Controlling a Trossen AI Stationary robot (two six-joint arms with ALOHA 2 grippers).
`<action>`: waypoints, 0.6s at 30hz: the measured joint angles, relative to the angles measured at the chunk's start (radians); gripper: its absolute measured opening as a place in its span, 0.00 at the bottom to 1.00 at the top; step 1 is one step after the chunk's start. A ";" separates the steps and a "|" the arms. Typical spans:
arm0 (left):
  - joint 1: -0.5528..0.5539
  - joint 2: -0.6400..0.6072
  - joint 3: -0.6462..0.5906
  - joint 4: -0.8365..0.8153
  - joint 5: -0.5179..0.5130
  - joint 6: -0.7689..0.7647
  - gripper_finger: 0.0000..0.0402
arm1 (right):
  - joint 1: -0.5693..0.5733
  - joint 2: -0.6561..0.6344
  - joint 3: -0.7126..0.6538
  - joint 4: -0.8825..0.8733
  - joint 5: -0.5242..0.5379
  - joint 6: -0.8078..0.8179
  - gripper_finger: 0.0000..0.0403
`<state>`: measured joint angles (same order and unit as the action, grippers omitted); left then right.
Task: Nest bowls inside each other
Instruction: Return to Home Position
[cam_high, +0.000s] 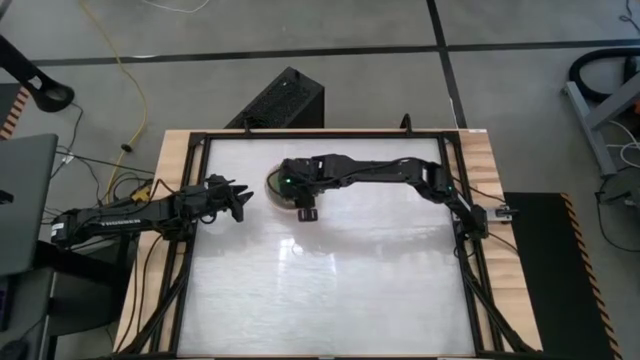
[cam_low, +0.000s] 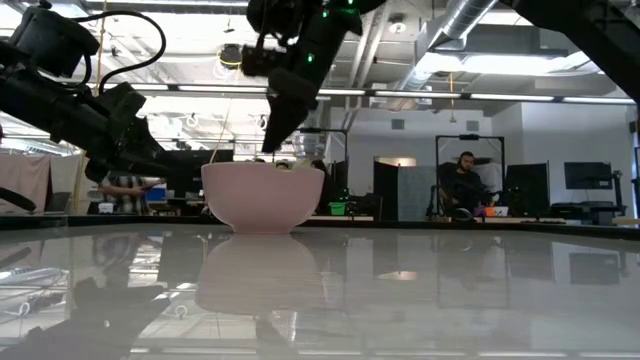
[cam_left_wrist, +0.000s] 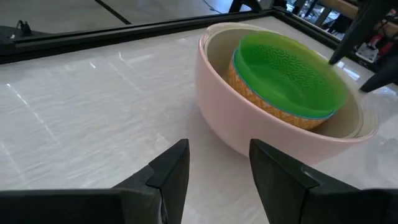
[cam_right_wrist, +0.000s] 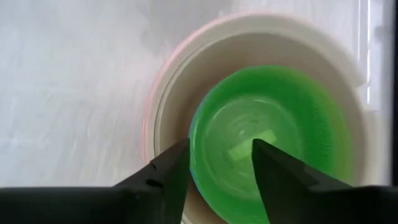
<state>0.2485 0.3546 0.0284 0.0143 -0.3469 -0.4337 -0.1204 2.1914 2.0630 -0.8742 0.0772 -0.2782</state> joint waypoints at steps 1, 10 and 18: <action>0.000 0.000 0.000 0.000 0.000 0.000 0.39 | 0.000 0.000 0.016 -0.014 0.000 -0.010 0.48; 0.000 0.000 0.000 0.000 0.000 0.001 0.39 | 0.001 -0.001 0.098 -0.144 0.000 -0.011 0.53; 0.000 -0.001 0.000 0.000 0.001 -0.001 0.39 | 0.007 -0.075 0.108 -0.342 -0.051 0.071 0.46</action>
<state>0.2485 0.3536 0.0288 0.0144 -0.3454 -0.4347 -0.1132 2.1164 2.1712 -1.2166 0.0261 -0.2073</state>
